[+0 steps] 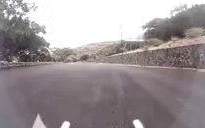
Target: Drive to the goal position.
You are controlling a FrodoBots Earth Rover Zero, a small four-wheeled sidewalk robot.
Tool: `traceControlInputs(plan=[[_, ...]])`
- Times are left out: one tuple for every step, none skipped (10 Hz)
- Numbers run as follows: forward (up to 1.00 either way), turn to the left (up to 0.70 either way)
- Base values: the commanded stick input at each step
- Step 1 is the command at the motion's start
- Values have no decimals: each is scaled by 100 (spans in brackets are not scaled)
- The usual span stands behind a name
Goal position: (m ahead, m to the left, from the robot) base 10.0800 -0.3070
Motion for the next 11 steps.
traceControlInputs(plan=[[50, 0], [50, 0], [50, 0], [50, 0], [50, 0], [50, 0], [50, 0], [50, 0], [50, 0], [50, 0], [50, 0]])
